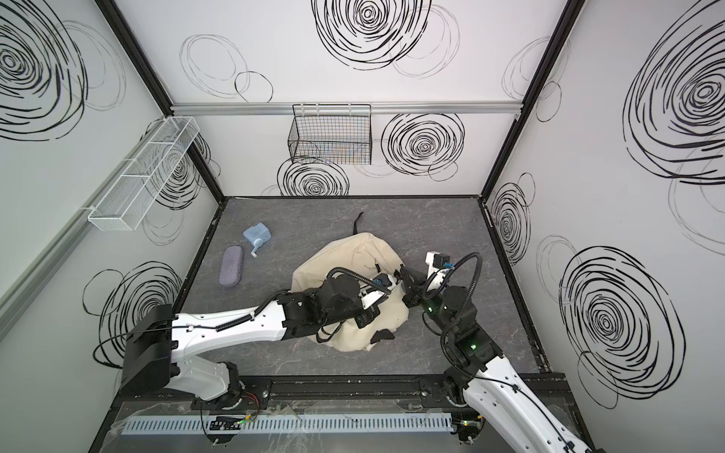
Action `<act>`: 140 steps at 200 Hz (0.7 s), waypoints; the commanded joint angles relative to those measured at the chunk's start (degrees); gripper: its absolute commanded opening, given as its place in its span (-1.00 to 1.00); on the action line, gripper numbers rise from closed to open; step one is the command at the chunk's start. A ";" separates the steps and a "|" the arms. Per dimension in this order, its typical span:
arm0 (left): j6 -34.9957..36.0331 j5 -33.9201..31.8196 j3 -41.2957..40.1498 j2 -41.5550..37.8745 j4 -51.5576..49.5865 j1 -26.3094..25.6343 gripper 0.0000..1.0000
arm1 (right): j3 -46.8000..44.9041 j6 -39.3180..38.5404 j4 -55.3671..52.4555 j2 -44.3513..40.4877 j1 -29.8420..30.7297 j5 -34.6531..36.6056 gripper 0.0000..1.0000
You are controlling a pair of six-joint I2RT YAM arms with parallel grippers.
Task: Pack books, pencil case, and school supplies into a backpack
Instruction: Zip the student bag at the center of the table.
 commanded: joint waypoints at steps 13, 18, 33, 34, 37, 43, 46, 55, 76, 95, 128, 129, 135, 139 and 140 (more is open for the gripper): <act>3.01 -0.21 -8.51 -9.68 7.77 -0.08 -1.00 | -2.41 -0.97 9.70 2.70 -0.86 3.63 -1.00; 3.24 -0.11 -9.97 -10.89 8.58 -0.02 -1.00 | -3.03 -0.98 10.82 3.42 -1.05 3.64 -1.00; 4.50 0.31 -13.57 -14.35 10.42 0.00 -1.00 | -5.07 -1.06 14.85 6.10 -1.98 2.73 -1.00; 4.65 0.32 -13.79 -14.51 10.53 0.00 -1.00 | -5.13 -1.06 15.08 6.26 -2.07 2.67 -1.00; 4.98 0.41 -14.30 -15.11 10.76 0.00 -1.00 | -5.60 -1.06 16.00 6.88 -2.20 2.44 -1.00; 5.36 0.38 -15.34 -16.26 11.35 -0.04 -1.00 | -6.50 -1.06 17.50 7.91 -2.53 2.27 -1.00; 5.55 0.25 -15.87 -16.79 11.50 0.02 -1.00 | -6.87 -1.06 18.22 8.52 -2.65 2.36 -1.00; 5.91 -0.55 -17.15 -18.15 12.13 -0.04 -1.00 | -8.13 -1.06 20.19 9.90 -3.02 2.51 -1.00; 6.95 -1.98 -19.45 -20.82 13.44 -0.05 -1.00 | -10.71 -1.15 24.21 12.08 -4.21 2.76 -1.00; 8.22 -1.08 -21.48 -22.93 15.98 -0.09 -1.00 | -12.50 -1.50 27.16 13.55 -5.53 2.28 -1.00; 9.93 0.68 -24.64 -26.42 19.45 -0.59 -1.00 | -13.60 -2.50 29.97 16.45 -9.38 0.76 -1.00; 9.91 0.68 -24.73 -26.52 19.53 -0.61 -1.00 | -13.62 -2.53 30.02 16.54 -9.55 0.71 -1.00; 10.09 0.60 -25.26 -27.10 20.01 -0.66 -1.00 | -13.70 -2.75 30.32 17.01 -10.36 0.46 -1.00; 10.30 0.68 -25.55 -27.48 20.27 -0.70 -1.00 | -13.80 -2.86 30.55 17.41 -11.01 0.29 -1.00; 10.32 0.68 -25.63 -27.58 20.29 -0.70 -1.00 | -13.85 -2.93 30.67 17.50 -11.20 0.26 -1.00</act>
